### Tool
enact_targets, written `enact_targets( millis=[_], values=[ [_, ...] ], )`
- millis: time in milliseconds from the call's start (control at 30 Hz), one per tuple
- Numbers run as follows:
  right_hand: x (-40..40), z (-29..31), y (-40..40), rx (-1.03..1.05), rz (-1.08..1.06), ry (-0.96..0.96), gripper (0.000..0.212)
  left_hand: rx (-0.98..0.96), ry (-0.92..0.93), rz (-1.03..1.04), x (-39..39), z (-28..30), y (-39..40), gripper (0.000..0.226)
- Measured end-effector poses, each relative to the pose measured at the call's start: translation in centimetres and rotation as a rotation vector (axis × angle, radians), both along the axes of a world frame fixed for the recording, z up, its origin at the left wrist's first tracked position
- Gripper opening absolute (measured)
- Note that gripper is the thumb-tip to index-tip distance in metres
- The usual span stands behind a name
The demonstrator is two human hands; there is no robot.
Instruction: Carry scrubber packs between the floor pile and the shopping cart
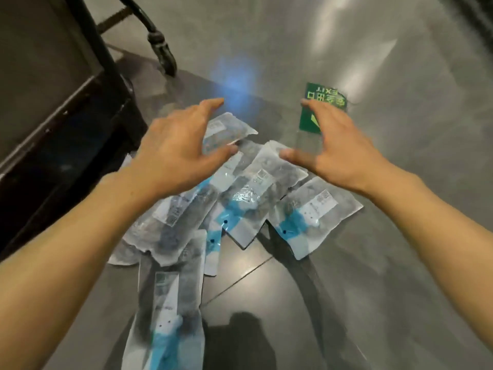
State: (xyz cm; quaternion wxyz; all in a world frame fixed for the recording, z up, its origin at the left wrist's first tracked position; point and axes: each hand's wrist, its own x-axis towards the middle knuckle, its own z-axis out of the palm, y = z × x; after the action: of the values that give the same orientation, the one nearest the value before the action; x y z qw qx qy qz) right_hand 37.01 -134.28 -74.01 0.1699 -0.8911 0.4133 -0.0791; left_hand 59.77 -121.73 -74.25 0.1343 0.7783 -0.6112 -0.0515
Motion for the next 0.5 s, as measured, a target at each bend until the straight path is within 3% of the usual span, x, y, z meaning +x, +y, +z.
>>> enact_targets(
  millis=[133, 433, 500],
  values=[
    [0.0, -5.9, -0.5, -0.036, 0.011, -0.040, 0.099, -0.026, -0.026, -0.019, 1.0, -5.7, 0.5, 0.081],
    [-0.2, -7.7, 1.3, 0.045, 0.009, -0.040, 0.092, 0.009, 0.071, 0.083, 2.0, -7.5, 2.4, 0.074],
    [0.0, -9.7, 1.3, 0.072, -0.076, -0.093, 0.085, 0.005, 0.127, 0.133, 2.6, -8.5, 2.3, 0.074]
  ],
)
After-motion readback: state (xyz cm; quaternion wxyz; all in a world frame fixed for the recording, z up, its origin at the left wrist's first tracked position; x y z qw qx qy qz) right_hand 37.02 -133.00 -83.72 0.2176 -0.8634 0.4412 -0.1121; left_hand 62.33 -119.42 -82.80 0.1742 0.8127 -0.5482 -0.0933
